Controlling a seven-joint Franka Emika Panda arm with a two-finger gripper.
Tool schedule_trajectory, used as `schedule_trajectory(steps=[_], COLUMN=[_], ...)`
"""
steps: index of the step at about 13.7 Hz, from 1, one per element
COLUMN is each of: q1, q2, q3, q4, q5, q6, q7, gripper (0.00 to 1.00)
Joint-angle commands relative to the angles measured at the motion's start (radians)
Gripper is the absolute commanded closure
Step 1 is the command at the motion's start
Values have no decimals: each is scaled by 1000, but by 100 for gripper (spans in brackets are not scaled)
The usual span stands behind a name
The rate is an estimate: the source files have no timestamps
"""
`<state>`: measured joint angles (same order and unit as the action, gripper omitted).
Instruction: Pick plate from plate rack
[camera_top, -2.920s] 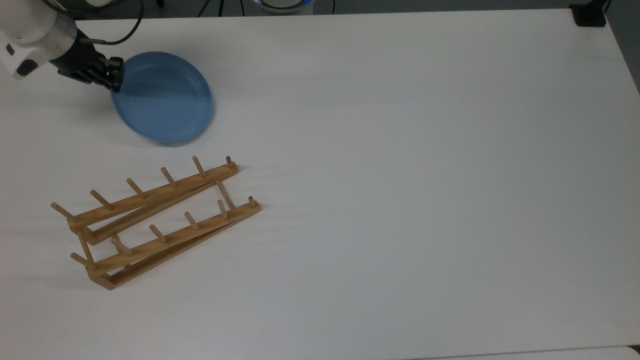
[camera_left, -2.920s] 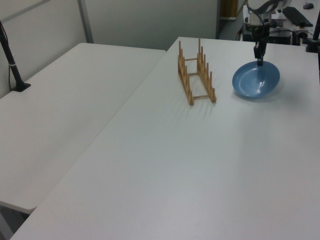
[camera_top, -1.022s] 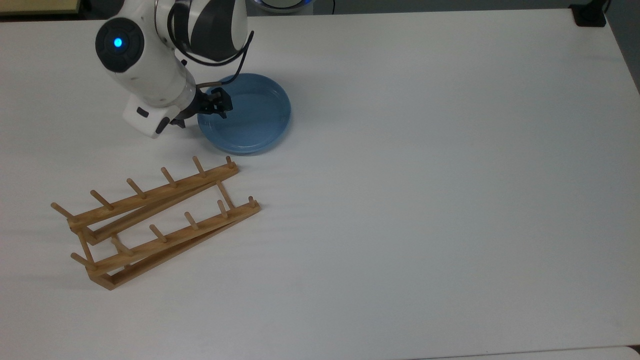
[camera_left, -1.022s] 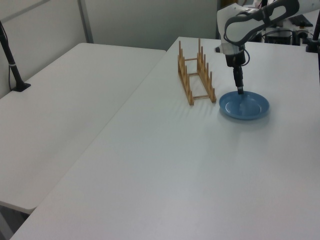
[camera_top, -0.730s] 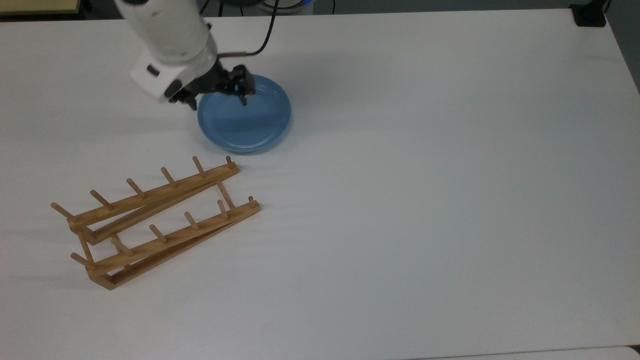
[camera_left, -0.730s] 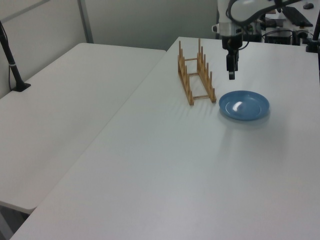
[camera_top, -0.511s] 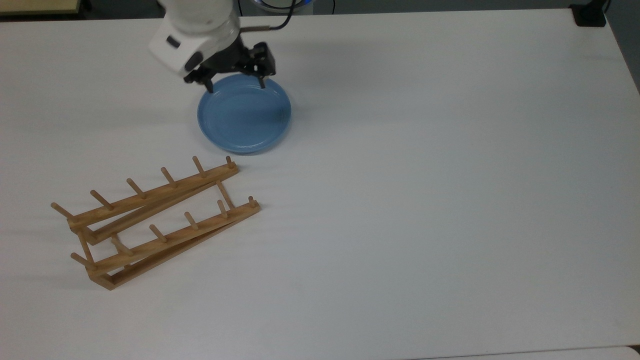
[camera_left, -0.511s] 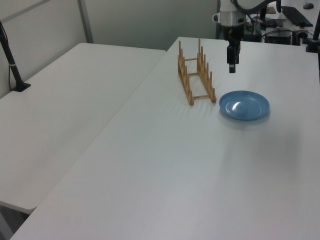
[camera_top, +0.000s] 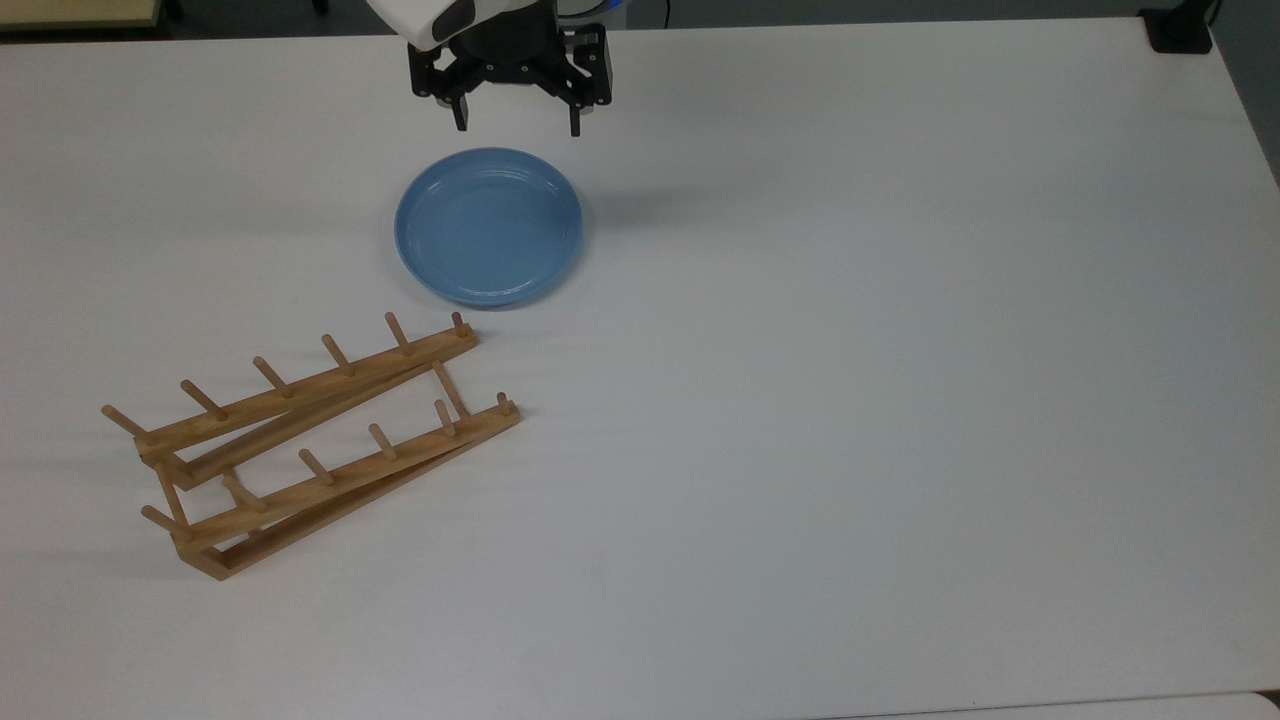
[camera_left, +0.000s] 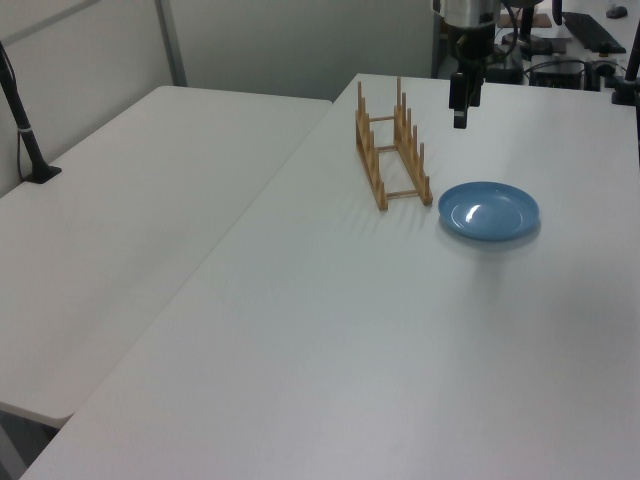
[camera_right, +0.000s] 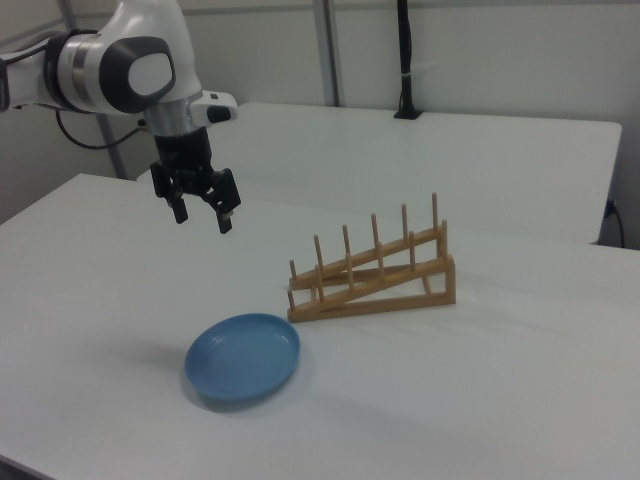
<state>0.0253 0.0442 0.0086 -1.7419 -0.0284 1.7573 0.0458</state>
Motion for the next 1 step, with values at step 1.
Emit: schedule_trajectory(steps=[1], q1=[1], q2=[-24], q3=[2], q4=[-16], q5=[-21], q6=[-35], q7=[16], gripper=[0])
